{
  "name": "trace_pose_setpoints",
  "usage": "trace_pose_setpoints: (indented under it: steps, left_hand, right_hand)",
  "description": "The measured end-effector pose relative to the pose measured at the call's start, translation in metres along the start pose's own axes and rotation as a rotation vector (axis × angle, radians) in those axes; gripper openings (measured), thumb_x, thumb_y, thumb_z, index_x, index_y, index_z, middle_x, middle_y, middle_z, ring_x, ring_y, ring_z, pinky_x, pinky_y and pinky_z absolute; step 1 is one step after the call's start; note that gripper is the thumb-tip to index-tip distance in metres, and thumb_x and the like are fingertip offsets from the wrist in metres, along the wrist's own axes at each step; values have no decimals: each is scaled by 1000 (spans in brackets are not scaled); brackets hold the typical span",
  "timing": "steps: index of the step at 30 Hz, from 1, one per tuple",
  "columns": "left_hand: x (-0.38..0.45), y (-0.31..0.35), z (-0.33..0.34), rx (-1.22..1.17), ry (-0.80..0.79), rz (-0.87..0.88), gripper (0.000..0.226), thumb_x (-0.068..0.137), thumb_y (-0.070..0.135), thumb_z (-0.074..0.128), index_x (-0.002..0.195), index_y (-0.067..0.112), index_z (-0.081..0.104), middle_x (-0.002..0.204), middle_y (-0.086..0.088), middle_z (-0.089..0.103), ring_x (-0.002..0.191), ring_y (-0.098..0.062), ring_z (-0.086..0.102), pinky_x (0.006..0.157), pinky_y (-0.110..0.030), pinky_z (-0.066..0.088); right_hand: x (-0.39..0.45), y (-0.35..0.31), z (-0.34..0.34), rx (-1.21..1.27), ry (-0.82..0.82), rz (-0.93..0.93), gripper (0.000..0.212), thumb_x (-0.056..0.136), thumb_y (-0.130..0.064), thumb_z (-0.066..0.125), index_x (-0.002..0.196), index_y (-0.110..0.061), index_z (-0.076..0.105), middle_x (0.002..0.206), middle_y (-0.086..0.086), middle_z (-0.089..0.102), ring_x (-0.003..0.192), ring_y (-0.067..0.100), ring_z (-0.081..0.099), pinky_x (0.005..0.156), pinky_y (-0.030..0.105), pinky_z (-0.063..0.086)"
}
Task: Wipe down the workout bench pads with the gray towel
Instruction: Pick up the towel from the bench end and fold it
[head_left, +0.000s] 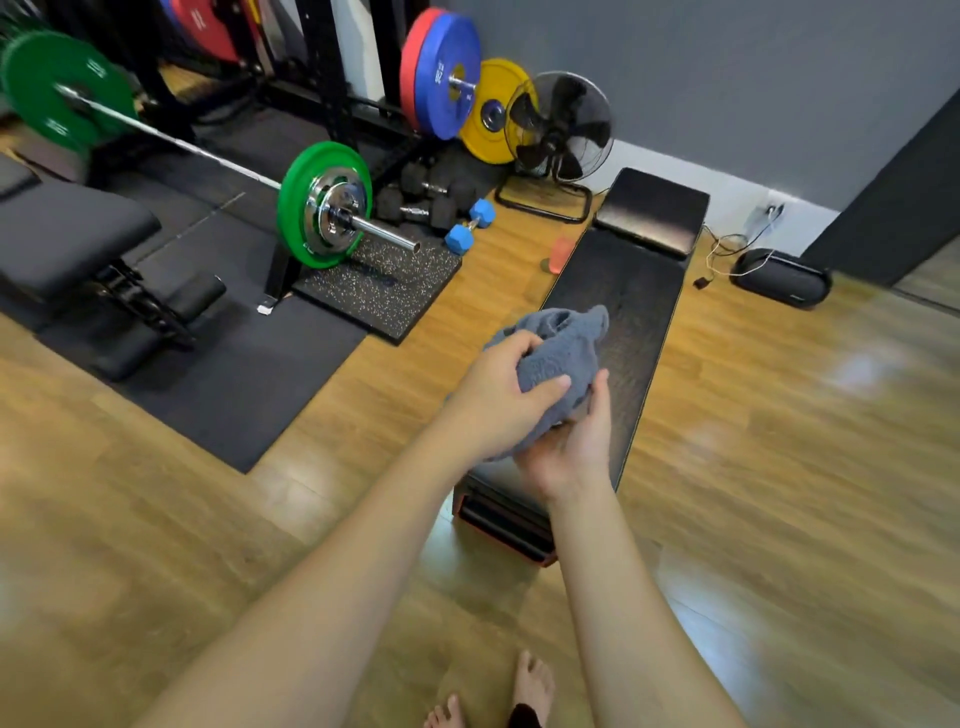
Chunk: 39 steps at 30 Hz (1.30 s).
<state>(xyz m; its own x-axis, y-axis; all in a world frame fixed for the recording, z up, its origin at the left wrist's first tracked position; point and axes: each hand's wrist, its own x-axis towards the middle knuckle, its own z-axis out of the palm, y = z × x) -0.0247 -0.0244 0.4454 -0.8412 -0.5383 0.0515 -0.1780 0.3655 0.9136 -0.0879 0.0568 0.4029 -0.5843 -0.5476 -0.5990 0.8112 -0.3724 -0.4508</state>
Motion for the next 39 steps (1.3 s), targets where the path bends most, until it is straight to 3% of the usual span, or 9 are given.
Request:
trace_pose_setpoints:
  steps: [3, 5, 13, 18, 22, 28, 34, 37, 39]
  left_hand:
    - [20, 19, -31, -98, -42, -46, 11, 92, 15, 68, 103, 15, 65, 87, 10, 66, 71, 10, 61, 66, -11, 47]
    - [35, 27, -49, -223, -71, -67, 15, 95, 15, 65, 109, 12, 68, 94, 4, 71, 82, 0, 66, 76, -19, 52]
    - [103, 27, -106, -594, -110, -197, 20, 98, 17, 59, 117, 20, 64, 103, -2, 74, 93, -18, 71, 81, -34, 55]
    - [143, 21, -151, -653, -120, -210, 27, 98, 13, 55, 125, 15, 62, 109, -6, 73, 96, -21, 71, 80, -34, 57]
    - [171, 5, -190, -709, -104, -267, 40, 85, 8, 56, 125, 11, 62, 110, -10, 71, 96, -25, 68, 87, -40, 54]
    - [210, -17, -227, -237, -102, -259, 68, 48, 18, 69, 114, 23, 52, 112, -8, 62, 105, -27, 59, 92, -45, 47]
    - [248, 19, -261, 336, -319, 498, 84, 75, 33, 79, 147, 35, 37, 162, 16, 22, 152, -8, 9, 119, -35, 20]
    - [269, 35, -273, 559, -387, 699, 64, 72, 49, 78, 126, 33, 49, 146, 10, 49, 145, -21, 32, 120, -41, 24]
    - [276, 40, -280, 580, -442, 657, 53, 73, 51, 77, 110, 37, 41, 113, 10, 61, 111, -23, 57, 100, -46, 47]
  right_hand:
    - [3, -3, 9, -172, 149, -21, 67, 82, -74, 56, 125, -23, 62, 115, 9, 69, 104, 30, 65, 99, 50, 49]
    - [8, -10, 12, -340, 229, -70, 71, 77, -75, 63, 124, -22, 61, 120, 6, 70, 107, 29, 67, 96, 55, 51]
    - [34, -47, 41, -143, -228, 199, 83, 83, -79, 47, 122, -10, 71, 132, 20, 64, 120, 39, 61, 112, 53, 37]
    - [58, -78, 92, -434, -287, -35, 27, 89, -25, 58, 103, -16, 79, 111, 9, 74, 99, 25, 68, 81, 36, 56]
    - [70, -106, 144, -607, -349, -299, 27, 87, -2, 61, 112, -10, 70, 107, 10, 74, 95, 21, 69, 77, 32, 58]
    - [70, -125, 218, -1288, -323, -643, 15, 87, -12, 71, 101, -6, 69, 101, 20, 69, 86, 18, 65, 80, 40, 54]
    - [63, -112, 280, -1625, -219, -807, 19, 89, -19, 71, 90, -39, 69, 99, -2, 64, 98, 14, 60, 90, 41, 51]
    - [58, -107, 303, -1688, -161, -891, 24, 90, -20, 71, 101, -41, 70, 103, -2, 60, 101, 14, 57, 94, 39, 47]
    - [51, -105, 313, -1661, -139, -904, 25, 91, -19, 69, 112, -32, 72, 104, -8, 67, 100, 8, 62, 91, 34, 50]
